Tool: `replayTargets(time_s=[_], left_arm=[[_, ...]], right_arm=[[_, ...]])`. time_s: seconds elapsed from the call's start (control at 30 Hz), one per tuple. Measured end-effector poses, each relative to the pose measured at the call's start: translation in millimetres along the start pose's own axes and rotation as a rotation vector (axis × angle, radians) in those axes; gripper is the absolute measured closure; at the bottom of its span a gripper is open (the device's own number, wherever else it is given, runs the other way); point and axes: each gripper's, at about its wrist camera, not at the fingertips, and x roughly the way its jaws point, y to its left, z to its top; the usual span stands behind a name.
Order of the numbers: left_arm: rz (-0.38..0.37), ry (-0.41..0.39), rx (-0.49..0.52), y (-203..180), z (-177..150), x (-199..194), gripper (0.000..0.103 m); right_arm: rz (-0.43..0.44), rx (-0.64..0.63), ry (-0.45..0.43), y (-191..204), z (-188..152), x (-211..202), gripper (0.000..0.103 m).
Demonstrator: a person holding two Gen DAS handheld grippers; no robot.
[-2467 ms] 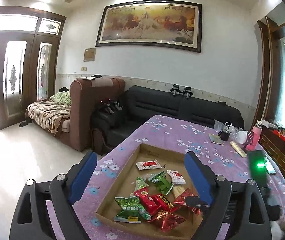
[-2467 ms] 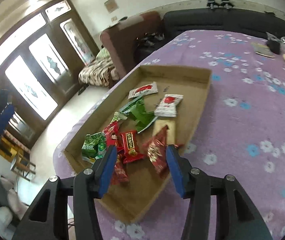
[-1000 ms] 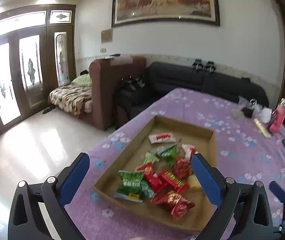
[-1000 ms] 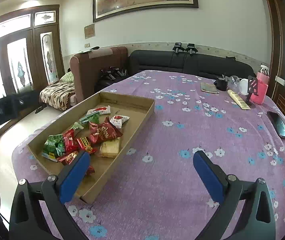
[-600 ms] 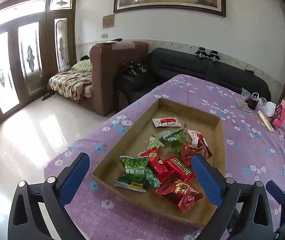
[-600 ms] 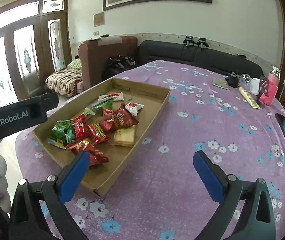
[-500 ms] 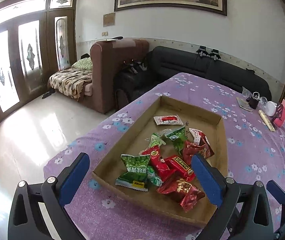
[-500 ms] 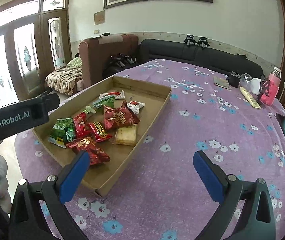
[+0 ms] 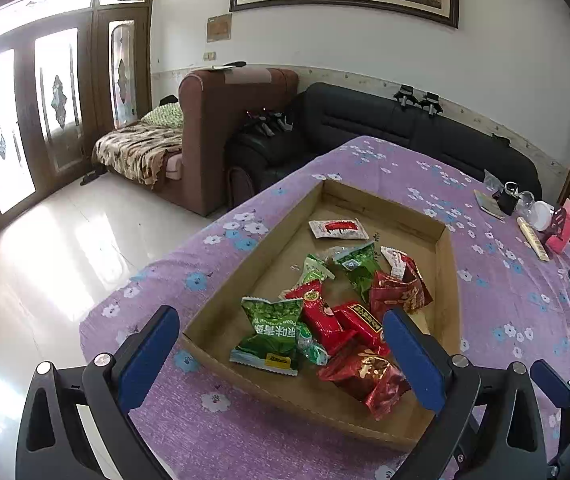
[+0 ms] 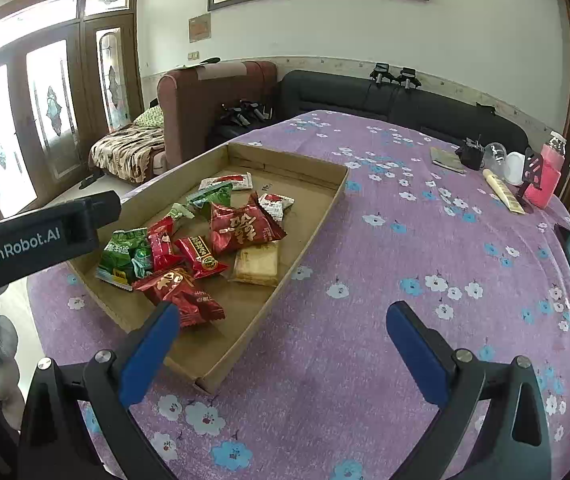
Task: Organize snacks
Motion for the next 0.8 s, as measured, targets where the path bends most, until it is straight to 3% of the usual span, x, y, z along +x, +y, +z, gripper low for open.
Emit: replayTargets(time_s=[0.8], left_arm=[[-0.041, 0.070, 0.023, -13, -7, 7, 0.000]], right_arm=[[-0.027, 0.029, 0.038, -9, -3, 5, 0.000]])
